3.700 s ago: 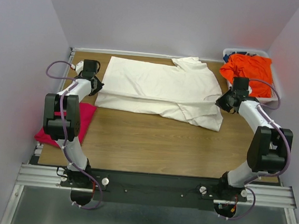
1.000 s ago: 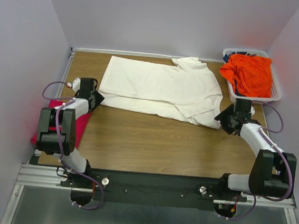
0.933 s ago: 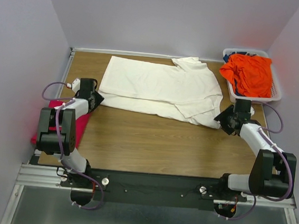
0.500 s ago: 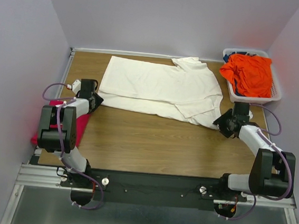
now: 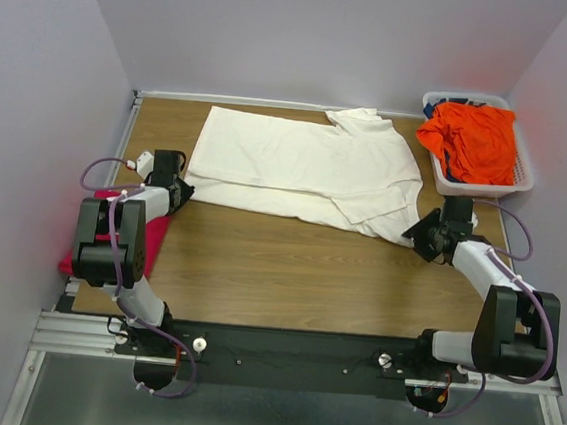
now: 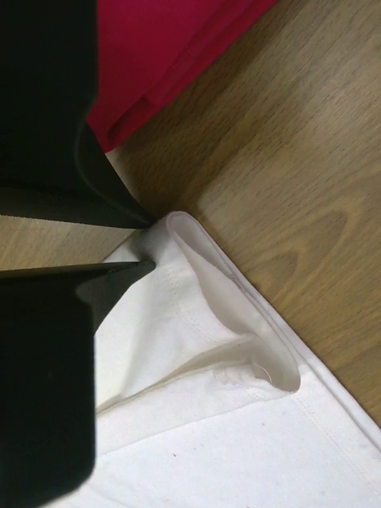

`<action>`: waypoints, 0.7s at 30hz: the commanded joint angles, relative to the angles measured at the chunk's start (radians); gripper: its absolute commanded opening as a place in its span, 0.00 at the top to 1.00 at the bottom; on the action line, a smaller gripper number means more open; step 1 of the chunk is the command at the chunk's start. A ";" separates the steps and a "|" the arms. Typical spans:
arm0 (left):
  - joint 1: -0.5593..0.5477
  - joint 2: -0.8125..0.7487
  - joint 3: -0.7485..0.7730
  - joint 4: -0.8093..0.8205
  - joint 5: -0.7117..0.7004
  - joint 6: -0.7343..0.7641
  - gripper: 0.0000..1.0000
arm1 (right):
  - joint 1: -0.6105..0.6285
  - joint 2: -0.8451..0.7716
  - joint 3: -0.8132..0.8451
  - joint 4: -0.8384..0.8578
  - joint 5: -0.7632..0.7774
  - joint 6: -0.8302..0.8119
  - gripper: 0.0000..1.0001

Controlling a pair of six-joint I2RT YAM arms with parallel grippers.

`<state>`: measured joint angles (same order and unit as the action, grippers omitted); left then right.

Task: Fold and stack the t-shirts
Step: Fold the tshirt

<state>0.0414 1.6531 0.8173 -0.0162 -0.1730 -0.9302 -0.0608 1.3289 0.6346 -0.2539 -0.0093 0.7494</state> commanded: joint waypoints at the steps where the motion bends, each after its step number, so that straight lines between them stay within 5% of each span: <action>1: -0.003 0.028 0.002 -0.011 -0.039 -0.002 0.73 | -0.005 0.021 -0.016 0.053 -0.044 0.019 0.44; 13: -0.008 0.016 0.013 -0.036 -0.046 0.010 1.00 | -0.005 0.073 0.030 0.051 0.055 -0.034 0.74; 15: -0.008 0.010 0.014 -0.044 -0.051 0.013 1.00 | -0.007 0.079 0.046 0.041 0.086 -0.062 0.82; 21: -0.012 -0.004 0.020 -0.073 -0.060 0.021 1.00 | -0.046 0.092 0.108 -0.030 0.146 -0.127 0.87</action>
<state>0.0368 1.6588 0.8230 -0.0319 -0.1825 -0.9264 -0.0704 1.4063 0.6891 -0.2329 0.0414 0.6842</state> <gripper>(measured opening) 0.009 0.145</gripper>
